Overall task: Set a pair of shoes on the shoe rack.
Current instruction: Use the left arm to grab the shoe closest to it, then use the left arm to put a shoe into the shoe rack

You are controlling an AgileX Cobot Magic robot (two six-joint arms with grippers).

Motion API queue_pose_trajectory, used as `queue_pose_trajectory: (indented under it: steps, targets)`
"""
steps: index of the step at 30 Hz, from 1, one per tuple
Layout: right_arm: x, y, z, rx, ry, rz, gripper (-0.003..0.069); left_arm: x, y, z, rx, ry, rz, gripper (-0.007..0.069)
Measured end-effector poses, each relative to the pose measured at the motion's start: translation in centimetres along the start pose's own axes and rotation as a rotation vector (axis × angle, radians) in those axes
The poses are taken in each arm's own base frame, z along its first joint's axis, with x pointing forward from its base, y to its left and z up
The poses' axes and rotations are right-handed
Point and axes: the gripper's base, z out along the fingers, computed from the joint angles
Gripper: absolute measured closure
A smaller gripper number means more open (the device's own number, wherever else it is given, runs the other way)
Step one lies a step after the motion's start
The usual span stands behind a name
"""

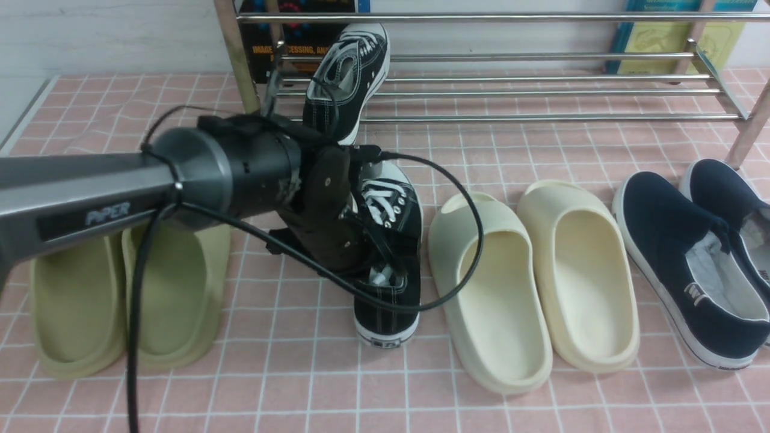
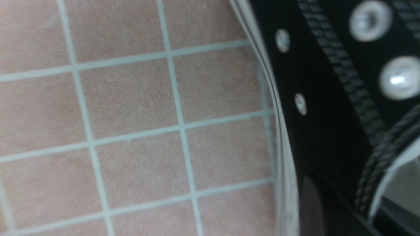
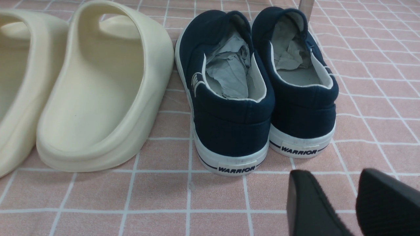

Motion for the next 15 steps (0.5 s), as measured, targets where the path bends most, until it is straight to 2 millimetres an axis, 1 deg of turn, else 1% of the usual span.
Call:
queue_pose_trajectory:
  steps: [4,7,8,9,11,12,13,15]
  targets:
    - [0.0,0.0,0.0,0.000,0.000,0.000,0.0418,-1.7,-0.2,-3.4,0.025,-0.080,-0.010,0.0606]
    - [0.0,0.0,0.0,0.000,0.000,0.000,0.0418,-4.1,-0.4,-5.4,0.064,-0.175,-0.040,0.0606]
    - [0.0,0.0,0.0,0.000,0.000,0.000,0.0418,-4.9,-0.4,-5.8,0.077,-0.200,-0.056,0.0606]
    - [0.0,0.0,0.0,0.000,0.000,0.000,0.0418,-5.7,-0.4,-6.1,0.087,-0.221,-0.069,0.0606]
    - [0.0,0.0,0.0,0.000,0.000,0.000,0.0418,-7.1,-0.2,-6.0,0.097,-0.248,-0.094,0.0606]
    - [0.0,0.0,0.0,0.000,0.000,0.000,0.0418,-7.3,-0.2,-6.0,0.097,-0.251,-0.095,0.0606]
    - [0.0,0.0,0.0,0.000,0.000,0.000,0.0418,-8.4,0.1,-5.4,0.094,-0.263,-0.108,0.0606]
    - [0.0,0.0,0.0,0.000,0.000,0.000,0.0418,-9.0,0.2,-4.9,0.089,-0.262,-0.113,0.0606]
